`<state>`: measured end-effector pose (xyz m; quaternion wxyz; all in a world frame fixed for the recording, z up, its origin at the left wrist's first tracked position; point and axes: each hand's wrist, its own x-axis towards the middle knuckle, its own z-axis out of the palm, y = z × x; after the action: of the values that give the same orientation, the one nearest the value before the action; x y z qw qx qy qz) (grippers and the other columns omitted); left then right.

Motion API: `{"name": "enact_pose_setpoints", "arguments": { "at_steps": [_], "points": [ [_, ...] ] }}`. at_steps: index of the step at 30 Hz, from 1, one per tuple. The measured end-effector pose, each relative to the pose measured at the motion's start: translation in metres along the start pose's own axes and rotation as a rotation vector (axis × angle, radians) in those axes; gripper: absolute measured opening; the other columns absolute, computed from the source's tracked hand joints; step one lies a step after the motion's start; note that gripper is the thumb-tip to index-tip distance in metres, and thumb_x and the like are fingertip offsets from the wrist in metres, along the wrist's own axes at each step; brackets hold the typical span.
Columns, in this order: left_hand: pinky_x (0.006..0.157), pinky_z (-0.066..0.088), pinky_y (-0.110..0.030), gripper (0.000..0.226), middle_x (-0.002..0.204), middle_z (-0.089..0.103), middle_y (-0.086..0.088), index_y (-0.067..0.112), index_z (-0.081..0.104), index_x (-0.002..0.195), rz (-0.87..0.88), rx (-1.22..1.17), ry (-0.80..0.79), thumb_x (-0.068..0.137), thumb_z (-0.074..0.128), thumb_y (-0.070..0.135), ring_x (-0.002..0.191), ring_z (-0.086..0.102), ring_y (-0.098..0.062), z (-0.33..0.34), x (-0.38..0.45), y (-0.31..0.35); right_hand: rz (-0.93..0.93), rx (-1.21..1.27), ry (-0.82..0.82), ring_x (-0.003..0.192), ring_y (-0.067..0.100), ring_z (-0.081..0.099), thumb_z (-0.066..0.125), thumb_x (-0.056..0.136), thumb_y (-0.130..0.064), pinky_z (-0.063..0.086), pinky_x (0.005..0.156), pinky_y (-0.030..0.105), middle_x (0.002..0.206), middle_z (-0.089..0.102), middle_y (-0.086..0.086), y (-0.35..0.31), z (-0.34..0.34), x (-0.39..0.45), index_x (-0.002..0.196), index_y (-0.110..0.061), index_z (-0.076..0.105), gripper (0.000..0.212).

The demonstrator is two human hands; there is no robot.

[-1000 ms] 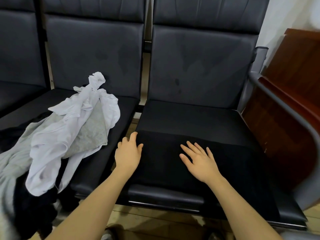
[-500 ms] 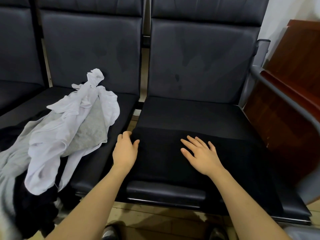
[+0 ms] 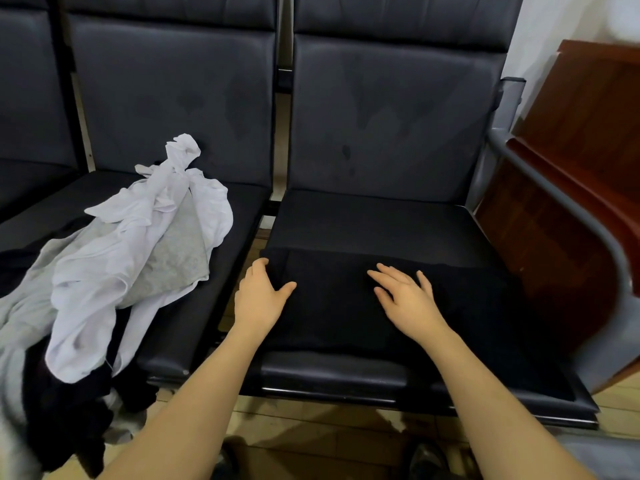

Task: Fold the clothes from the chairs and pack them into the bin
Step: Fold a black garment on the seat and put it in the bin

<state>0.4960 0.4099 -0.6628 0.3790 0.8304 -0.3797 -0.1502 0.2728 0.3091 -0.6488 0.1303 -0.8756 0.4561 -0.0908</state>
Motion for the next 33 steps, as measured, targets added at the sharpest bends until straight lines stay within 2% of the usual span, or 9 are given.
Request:
{"name": "enact_pose_setpoints", "arguments": {
  "at_steps": [6,9,12,15,17,22,25,27,33],
  "points": [
    [0.1,0.042,-0.044,0.045,0.133,0.046,-0.01,0.014,0.05,0.128,0.007,0.04,-0.003,0.089,0.062,0.033,0.118,0.048,-0.028,-0.007,-0.006,-0.01,-0.163,0.027,-0.204,0.145,0.006,0.01,0.037,0.098,-0.05,0.001,0.118,0.045,0.156,0.019,-0.016,-0.034,0.007,0.0,0.146,-0.039,0.029,0.051],
    [0.097,0.044,-0.043,0.033,0.128,0.052,-0.008,0.015,0.058,0.121,0.04,0.038,-0.024,0.091,0.06,0.028,0.109,0.054,-0.025,-0.013,-0.004,-0.017,-0.119,-0.004,-0.163,0.144,0.006,0.017,0.039,0.097,-0.05,-0.001,0.117,0.049,0.153,0.028,-0.016,-0.031,0.005,0.003,0.142,-0.037,0.039,0.047],
    [0.096,0.043,-0.043,0.042,0.127,0.052,-0.01,0.011,0.053,0.125,0.051,0.118,0.014,0.091,0.058,0.035,0.112,0.052,-0.027,-0.014,-0.004,-0.018,-0.09,0.005,-0.116,0.141,0.007,0.023,0.041,0.096,-0.051,0.005,0.117,0.049,0.149,0.035,-0.016,-0.033,0.007,0.003,0.137,-0.035,0.046,0.045],
    [0.097,0.038,-0.042,0.064,0.129,0.045,-0.015,0.006,0.046,0.129,-0.018,0.259,0.018,0.087,0.054,0.053,0.118,0.045,-0.033,-0.007,-0.005,-0.01,-0.117,0.027,-0.084,0.138,0.008,0.029,0.039,0.097,-0.049,0.017,0.115,0.04,0.147,0.039,-0.014,-0.034,0.007,0.002,0.137,-0.034,0.047,0.043],
    [0.097,0.036,-0.039,0.063,0.13,0.043,-0.014,0.007,0.049,0.128,0.0,0.325,0.037,0.086,0.056,0.055,0.118,0.043,-0.033,-0.003,-0.005,-0.003,-0.122,0.056,-0.033,0.135,0.009,0.034,0.038,0.099,-0.046,0.022,0.111,0.034,0.145,0.042,-0.013,-0.028,0.005,0.004,0.137,-0.032,0.048,0.042],
    [0.096,0.032,-0.035,0.026,0.121,0.051,-0.008,0.015,0.062,0.112,0.131,0.232,0.083,0.091,0.06,0.031,0.114,0.043,-0.028,0.006,-0.005,0.002,-0.033,-0.036,-0.046,0.144,0.008,0.018,0.029,0.1,-0.049,0.01,0.116,0.031,0.155,0.026,-0.012,-0.006,0.008,0.005,0.145,-0.035,0.034,0.047],
    [0.092,0.037,-0.034,0.022,0.113,0.06,-0.006,0.014,0.062,0.109,0.166,0.203,0.095,0.092,0.058,0.026,0.106,0.052,-0.024,0.003,-0.001,0.003,0.001,-0.054,-0.114,0.146,0.008,0.006,0.021,0.1,-0.052,0.002,0.117,0.032,0.158,0.015,-0.014,-0.01,0.012,0.005,0.148,-0.038,0.024,0.05],
    [0.087,0.043,-0.029,0.021,0.11,0.063,-0.007,0.009,0.061,0.109,0.146,0.035,0.11,0.092,0.059,0.021,0.101,0.058,-0.022,-0.004,0.001,0.006,0.012,-0.049,-0.117,0.146,0.008,0.003,0.02,0.1,-0.053,0.0,0.117,0.033,0.158,0.012,-0.014,-0.02,0.017,0.005,0.148,-0.039,0.022,0.051],
    [0.087,0.04,-0.018,0.022,0.108,0.064,0.002,0.014,0.061,0.11,0.237,-0.21,0.201,0.088,0.062,0.014,0.1,0.057,-0.009,-0.034,0.002,0.032,-0.004,0.147,-0.1,0.145,0.008,0.009,0.028,0.1,-0.049,0.0,0.117,0.035,0.157,0.02,-0.012,-0.069,0.036,0.002,0.146,-0.033,0.034,0.049]
  ]
}}
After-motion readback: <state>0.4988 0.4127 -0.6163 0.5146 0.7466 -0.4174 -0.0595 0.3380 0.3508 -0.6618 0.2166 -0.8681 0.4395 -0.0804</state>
